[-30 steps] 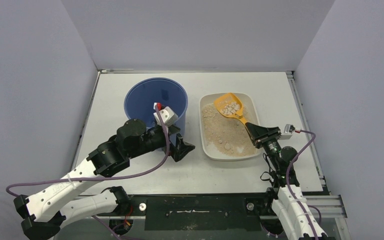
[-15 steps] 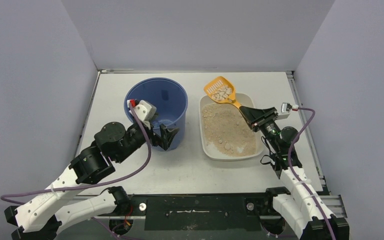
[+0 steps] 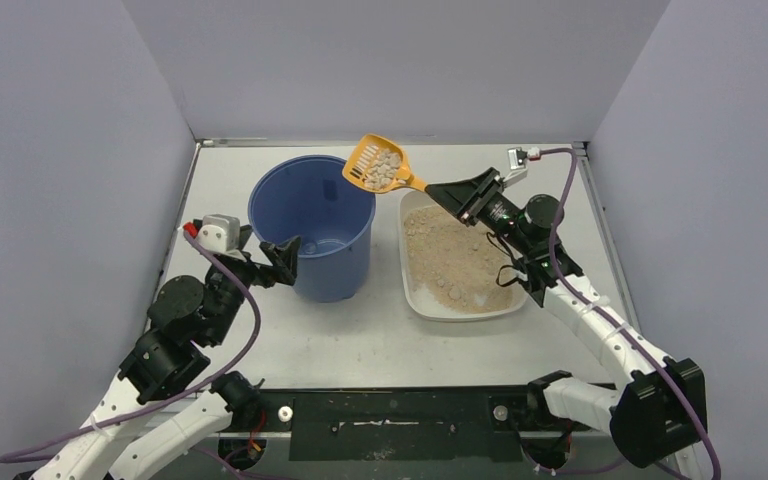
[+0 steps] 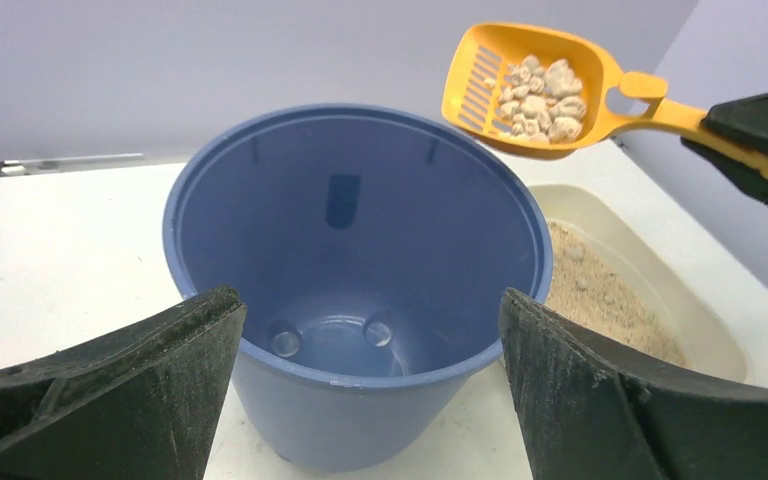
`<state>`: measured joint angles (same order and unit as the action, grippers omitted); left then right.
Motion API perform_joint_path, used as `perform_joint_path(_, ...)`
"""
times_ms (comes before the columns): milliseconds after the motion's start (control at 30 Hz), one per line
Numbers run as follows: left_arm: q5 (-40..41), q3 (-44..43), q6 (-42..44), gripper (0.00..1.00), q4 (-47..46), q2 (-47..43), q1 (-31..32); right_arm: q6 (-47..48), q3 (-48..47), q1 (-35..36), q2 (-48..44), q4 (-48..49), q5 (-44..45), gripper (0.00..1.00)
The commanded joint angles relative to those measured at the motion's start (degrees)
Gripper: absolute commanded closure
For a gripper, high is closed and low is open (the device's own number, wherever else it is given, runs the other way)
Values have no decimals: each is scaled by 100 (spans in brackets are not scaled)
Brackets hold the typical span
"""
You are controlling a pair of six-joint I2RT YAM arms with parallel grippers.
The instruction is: Clean the litter box
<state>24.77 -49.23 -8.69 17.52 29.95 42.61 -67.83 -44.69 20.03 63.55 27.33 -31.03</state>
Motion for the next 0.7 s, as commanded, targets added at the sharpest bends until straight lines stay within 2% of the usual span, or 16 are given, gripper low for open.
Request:
perform_joint_path(0,333,45,-88,3,-474,-208,-62,908,-770,154,234,-38,-431,100)
perform_joint_path(400,322,69,-159,3,-474,-214,-192,3369,-2431,480,920,-1981,-881,100)
perform_joint_path(667,278,63,-159,3,-468,-198,-210,5058,-3192,1146,1078,-3089,-125,100)
